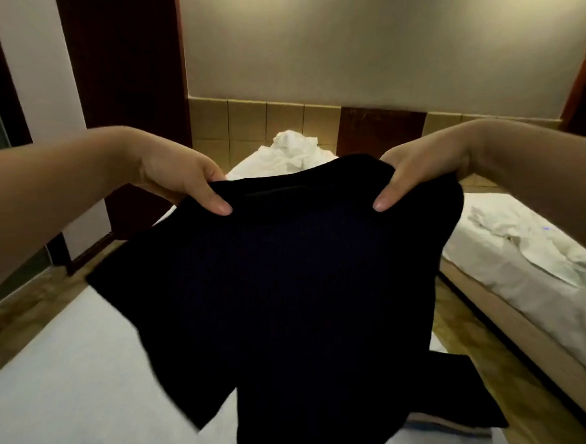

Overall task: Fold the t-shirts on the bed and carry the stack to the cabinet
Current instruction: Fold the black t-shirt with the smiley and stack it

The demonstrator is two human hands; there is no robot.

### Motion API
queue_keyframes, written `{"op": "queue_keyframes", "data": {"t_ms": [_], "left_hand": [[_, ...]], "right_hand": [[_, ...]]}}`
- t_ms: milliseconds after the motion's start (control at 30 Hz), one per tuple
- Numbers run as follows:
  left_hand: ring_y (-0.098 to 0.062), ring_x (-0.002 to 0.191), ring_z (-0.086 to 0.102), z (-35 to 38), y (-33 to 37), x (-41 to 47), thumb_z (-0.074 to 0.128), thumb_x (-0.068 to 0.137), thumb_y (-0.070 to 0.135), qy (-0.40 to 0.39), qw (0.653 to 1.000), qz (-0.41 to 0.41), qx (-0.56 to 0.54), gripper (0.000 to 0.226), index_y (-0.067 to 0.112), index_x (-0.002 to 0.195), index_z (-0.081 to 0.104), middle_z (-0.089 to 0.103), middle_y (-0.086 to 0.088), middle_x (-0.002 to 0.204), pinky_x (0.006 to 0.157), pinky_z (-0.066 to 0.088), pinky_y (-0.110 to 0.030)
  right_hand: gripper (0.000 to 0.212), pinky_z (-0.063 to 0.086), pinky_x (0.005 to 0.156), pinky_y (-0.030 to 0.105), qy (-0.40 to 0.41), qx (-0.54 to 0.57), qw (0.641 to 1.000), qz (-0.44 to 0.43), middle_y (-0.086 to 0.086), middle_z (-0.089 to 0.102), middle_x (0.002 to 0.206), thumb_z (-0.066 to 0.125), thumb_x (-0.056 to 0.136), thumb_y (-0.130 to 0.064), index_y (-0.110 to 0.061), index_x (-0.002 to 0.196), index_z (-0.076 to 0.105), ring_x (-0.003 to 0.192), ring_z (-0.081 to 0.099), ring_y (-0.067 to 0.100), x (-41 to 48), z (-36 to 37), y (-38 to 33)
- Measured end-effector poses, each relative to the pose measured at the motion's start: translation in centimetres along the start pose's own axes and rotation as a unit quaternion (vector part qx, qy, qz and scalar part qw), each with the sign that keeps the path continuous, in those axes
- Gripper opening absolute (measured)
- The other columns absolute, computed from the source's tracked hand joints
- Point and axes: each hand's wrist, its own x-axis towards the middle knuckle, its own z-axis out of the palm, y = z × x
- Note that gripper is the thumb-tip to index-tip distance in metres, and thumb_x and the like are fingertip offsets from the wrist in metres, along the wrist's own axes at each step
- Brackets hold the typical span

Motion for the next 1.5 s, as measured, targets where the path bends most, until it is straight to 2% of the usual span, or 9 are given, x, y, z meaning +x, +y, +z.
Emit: {"op": "queue_keyframes", "data": {"t_ms": [233, 400, 533, 700, 833, 933, 1133, 1333, 1500], "left_hand": [[-0.028, 0.101, 0.057, -2.3, -3.3, 12.5, 0.056, 0.092, 0.024, 0.301, 0.930, -0.116, 0.174, 0.030, 0.009, 0.117, 0.062, 0.061, -0.008, 0.102, 0.087, 0.042, -0.035], [-0.025, 0.094, 0.054, -9.8, -2.2, 16.7, 0.049, 0.095, 0.021, 0.497, 0.846, -0.028, 0.193, 0.022, 0.016, 0.112, 0.062, 0.060, -0.007, 0.104, 0.079, 0.043, -0.035], [-0.034, 0.110, 0.054, -15.7, 0.6, 16.9, 0.046, 0.096, 0.020, 0.587, 0.766, 0.025, 0.263, 0.027, 0.007, 0.115, 0.061, 0.060, -0.018, 0.117, 0.087, 0.041, -0.036], [-0.039, 0.093, 0.059, -18.3, 2.2, 15.3, 0.043, 0.094, 0.014, 0.662, 0.670, 0.100, 0.320, 0.024, 0.000, 0.095, 0.062, 0.064, -0.023, 0.096, 0.074, 0.039, -0.042], [-0.036, 0.098, 0.059, -15.3, 1.2, 13.8, 0.049, 0.095, 0.017, 0.616, 0.725, 0.113, 0.287, 0.024, 0.002, 0.105, 0.064, 0.065, -0.021, 0.101, 0.078, 0.040, -0.037], [-0.030, 0.094, 0.060, -8.8, -0.5, 12.4, 0.054, 0.093, 0.019, 0.563, 0.772, 0.113, 0.274, 0.021, 0.004, 0.102, 0.066, 0.065, -0.015, 0.094, 0.070, 0.037, -0.029], [-0.031, 0.097, 0.061, 7.9, -6.0, 10.8, 0.054, 0.092, 0.025, 0.484, 0.841, 0.057, 0.236, 0.024, 0.009, 0.102, 0.069, 0.068, -0.016, 0.104, 0.078, 0.041, -0.031], [-0.030, 0.087, 0.062, 23.5, -13.0, 9.5, 0.041, 0.090, 0.034, 0.368, 0.911, -0.019, 0.187, 0.035, 0.010, 0.089, 0.066, 0.067, -0.015, 0.090, 0.068, 0.043, -0.033], [-0.023, 0.062, 0.057, 31.0, -15.4, 8.4, 0.046, 0.092, 0.016, 0.324, 0.933, -0.096, 0.123, 0.021, 0.008, 0.083, 0.063, 0.060, -0.007, 0.070, 0.054, 0.042, -0.032]], "right_hand": [[0.041, 0.047, 0.068, 0.031, 0.248, -0.182, 0.951, 0.043, 0.002, 0.061, 0.093, 0.070, 0.079, -0.042, -0.012, 0.106, 0.061, 0.084, 0.059, 0.018, 12.2, -2.7, 4.5], [0.033, 0.044, 0.075, 0.037, 0.490, -0.255, 0.834, 0.015, 0.009, 0.059, 0.101, 0.064, 0.084, -0.042, -0.016, 0.103, 0.057, 0.096, 0.055, 0.031, 15.6, -9.7, 4.7], [0.031, 0.036, 0.073, 0.035, 0.583, -0.264, 0.768, -0.003, 0.019, 0.060, 0.107, 0.059, 0.088, -0.031, -0.010, 0.111, 0.055, 0.099, 0.056, 0.038, 15.1, -14.8, 2.9], [0.023, 0.038, 0.070, 0.038, 0.656, -0.291, 0.696, 0.017, 0.020, 0.060, 0.102, 0.051, 0.089, -0.019, -0.011, 0.111, 0.054, 0.092, 0.057, 0.040, 13.5, -17.4, 1.4], [0.027, 0.035, 0.069, 0.034, 0.623, -0.293, 0.726, -0.003, 0.017, 0.061, 0.105, 0.055, 0.090, -0.028, -0.014, 0.113, 0.053, 0.096, 0.058, 0.037, 12.2, -15.0, 1.5], [0.033, 0.039, 0.071, 0.034, 0.554, -0.295, 0.778, -0.018, 0.014, 0.064, 0.106, 0.061, 0.087, -0.038, -0.016, 0.110, 0.055, 0.098, 0.060, 0.034, 10.8, -9.6, 4.0], [0.029, 0.047, 0.073, 0.036, 0.377, -0.255, 0.890, 0.010, 0.004, 0.063, 0.097, 0.063, 0.080, -0.050, -0.028, 0.086, 0.046, 0.093, 0.061, 0.029, 8.9, 6.2, 8.8], [0.034, 0.037, 0.068, 0.029, 0.265, -0.211, 0.941, 0.012, 0.006, 0.063, 0.108, 0.065, 0.082, -0.045, -0.020, 0.102, 0.055, 0.100, 0.058, 0.027, 7.0, 23.2, 12.6], [0.046, 0.041, 0.061, 0.028, 0.224, -0.163, 0.961, 0.010, 0.004, 0.063, 0.105, 0.063, 0.081, -0.053, -0.023, 0.112, 0.048, 0.094, 0.059, 0.025, 6.1, 32.2, 14.6]]}}
